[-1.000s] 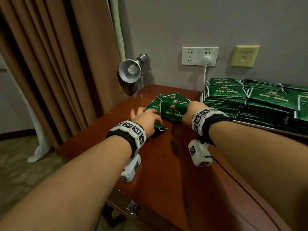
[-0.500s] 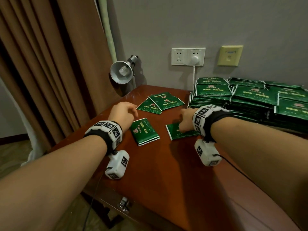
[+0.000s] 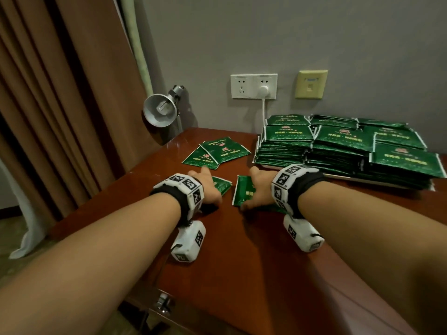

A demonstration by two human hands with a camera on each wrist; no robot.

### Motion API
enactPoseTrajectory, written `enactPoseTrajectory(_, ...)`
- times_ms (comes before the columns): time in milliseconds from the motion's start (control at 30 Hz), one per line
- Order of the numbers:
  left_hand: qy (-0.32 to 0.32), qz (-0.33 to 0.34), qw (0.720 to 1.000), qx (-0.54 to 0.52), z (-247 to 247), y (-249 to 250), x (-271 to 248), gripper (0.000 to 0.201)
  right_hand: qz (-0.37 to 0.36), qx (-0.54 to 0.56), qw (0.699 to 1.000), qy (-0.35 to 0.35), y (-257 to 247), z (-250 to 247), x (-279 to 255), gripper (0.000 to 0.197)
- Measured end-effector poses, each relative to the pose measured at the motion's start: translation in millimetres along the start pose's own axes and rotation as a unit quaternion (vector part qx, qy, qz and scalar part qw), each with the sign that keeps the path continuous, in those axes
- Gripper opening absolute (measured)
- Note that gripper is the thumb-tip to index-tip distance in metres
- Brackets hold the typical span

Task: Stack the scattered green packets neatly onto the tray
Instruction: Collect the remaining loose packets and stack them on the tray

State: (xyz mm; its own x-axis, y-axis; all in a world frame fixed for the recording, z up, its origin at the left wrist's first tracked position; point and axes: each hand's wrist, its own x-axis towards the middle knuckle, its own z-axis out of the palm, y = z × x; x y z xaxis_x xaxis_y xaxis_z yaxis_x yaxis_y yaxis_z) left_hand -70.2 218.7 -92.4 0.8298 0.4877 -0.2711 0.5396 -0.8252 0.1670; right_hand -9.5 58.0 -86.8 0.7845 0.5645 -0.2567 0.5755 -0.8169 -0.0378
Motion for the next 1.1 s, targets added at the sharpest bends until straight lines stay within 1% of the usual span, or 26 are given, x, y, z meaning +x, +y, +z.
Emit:
enactPoseTrajectory(33,-0.016,0.002,1.0,0.003,-2,0,-1,0.097,0.006,-0.001,1.0,-0.016,3,-1,-3,0.105)
enactPoseTrajectory(67,-0.027,0.005,0.999,0.016,-4,0,-3,0.098,0.011,-0.006,1.0,-0.029,6,-3,-8,0.114)
enactPoseTrajectory(100,-0.033,0.009,0.999,0.031,-5,0,-5,0.098,0.012,-0.011,0.999,-0.034,11,-4,-12,0.118)
enactPoseTrajectory(133,-0.032,0.018,0.998,0.045,-5,1,-7,0.097,0.008,-0.015,0.999,-0.029,15,-5,-17,0.116)
enactPoseTrajectory(167,-0.021,0.031,0.998,0.058,-4,3,-9,0.096,0.001,-0.02,1.0,-0.016,19,-7,-22,0.109)
enactPoseTrajectory(233,0.022,0.06,0.994,0.089,-5,7,-12,0.097,-0.013,-0.012,0.999,0.03,30,-9,-31,0.088)
enactPoseTrajectory(267,0.045,0.077,0.991,0.096,-7,10,-14,0.099,-0.017,-0.001,0.999,0.051,36,-12,-35,0.08)
enactPoseTrajectory(300,0.062,0.095,0.989,0.094,-10,14,-16,0.1,-0.018,0.005,0.998,0.067,42,-16,-38,0.077)
enactPoseTrajectory(433,0.099,0.153,0.98,0.082,-34,34,-19,0.104,-0.01,-0.022,0.996,0.088,71,-40,-49,0.081)
enactPoseTrajectory(533,0.126,0.204,0.97,0.042,-56,61,-16,0.093,0.007,-0.019,0.993,0.116,104,-59,-58,0.086)
enactPoseTrajectory(633,0.132,0.264,0.955,0.012,-76,98,-6,0.083,0.046,0.011,0.989,0.142,145,-79,-65,0.089)
enactPoseTrajectory(700,0.14,0.288,0.947,0.015,-89,122,4,0.081,0.081,0.023,0.985,0.151,173,-92,-67,0.089)
enactPoseTrajectory(800,0.137,0.303,0.943,0.02,-107,156,24,0.082,0.124,0.034,0.98,0.15,212,-108,-62,0.083)
enactPoseTrajectory(900,0.128,0.309,0.942,0.018,-124,185,48,0.075,0.145,0.027,0.978,0.144,240,-121,-49,0.075)
enactPoseTrajectory(1000,0.117,0.302,0.946,0.029,-137,208,74,0.075,0.146,0.015,0.979,0.138,253,-134,-29,0.076)
enactPoseTrajectory(1100,0.115,0.3,0.944,0.075,-140,229,100,0.077,0.129,0.009,0.983,0.129,257,-146,-3,0.075)
